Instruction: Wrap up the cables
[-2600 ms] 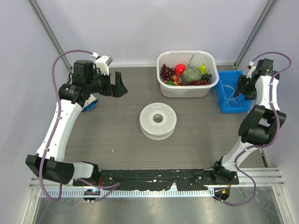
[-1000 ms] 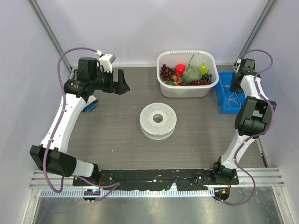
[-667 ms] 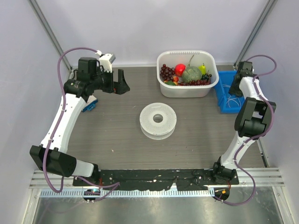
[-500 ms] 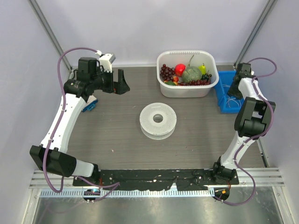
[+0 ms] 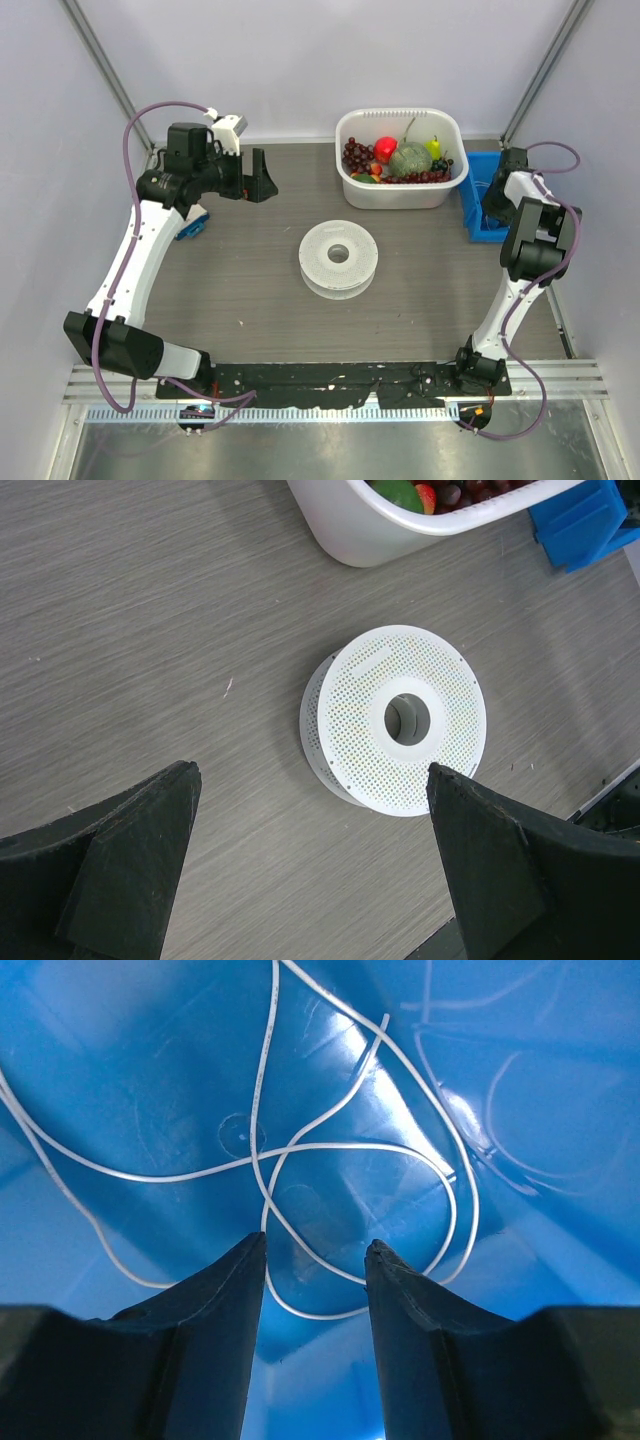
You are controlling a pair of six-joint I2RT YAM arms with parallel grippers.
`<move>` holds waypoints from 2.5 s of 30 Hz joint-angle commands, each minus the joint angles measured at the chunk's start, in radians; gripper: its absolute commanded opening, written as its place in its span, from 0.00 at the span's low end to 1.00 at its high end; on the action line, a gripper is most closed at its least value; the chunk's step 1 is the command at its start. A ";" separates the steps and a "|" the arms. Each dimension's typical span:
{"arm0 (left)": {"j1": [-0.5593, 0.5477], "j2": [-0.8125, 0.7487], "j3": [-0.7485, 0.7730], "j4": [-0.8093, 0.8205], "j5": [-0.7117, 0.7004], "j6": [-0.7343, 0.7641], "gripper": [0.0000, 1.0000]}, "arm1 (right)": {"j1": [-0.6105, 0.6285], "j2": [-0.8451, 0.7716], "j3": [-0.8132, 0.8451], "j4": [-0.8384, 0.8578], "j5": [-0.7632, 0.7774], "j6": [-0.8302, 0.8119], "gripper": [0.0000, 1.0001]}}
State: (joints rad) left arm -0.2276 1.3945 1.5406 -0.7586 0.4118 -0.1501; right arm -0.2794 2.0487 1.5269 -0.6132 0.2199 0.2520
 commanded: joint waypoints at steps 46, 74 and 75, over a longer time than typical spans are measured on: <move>0.004 0.014 0.044 0.042 0.033 -0.026 1.00 | -0.096 -0.145 0.101 -0.069 -0.263 -0.031 0.45; 0.005 0.034 0.046 0.031 0.027 -0.028 1.00 | -0.133 0.116 0.128 -0.117 -0.223 0.015 0.57; 0.005 0.035 0.046 0.031 0.027 -0.028 1.00 | -0.133 0.120 0.134 -0.128 -0.223 0.013 0.55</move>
State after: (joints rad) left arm -0.2276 1.4311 1.5490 -0.7559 0.4206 -0.1757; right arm -0.4084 2.1174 1.6440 -0.6556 0.0036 0.2432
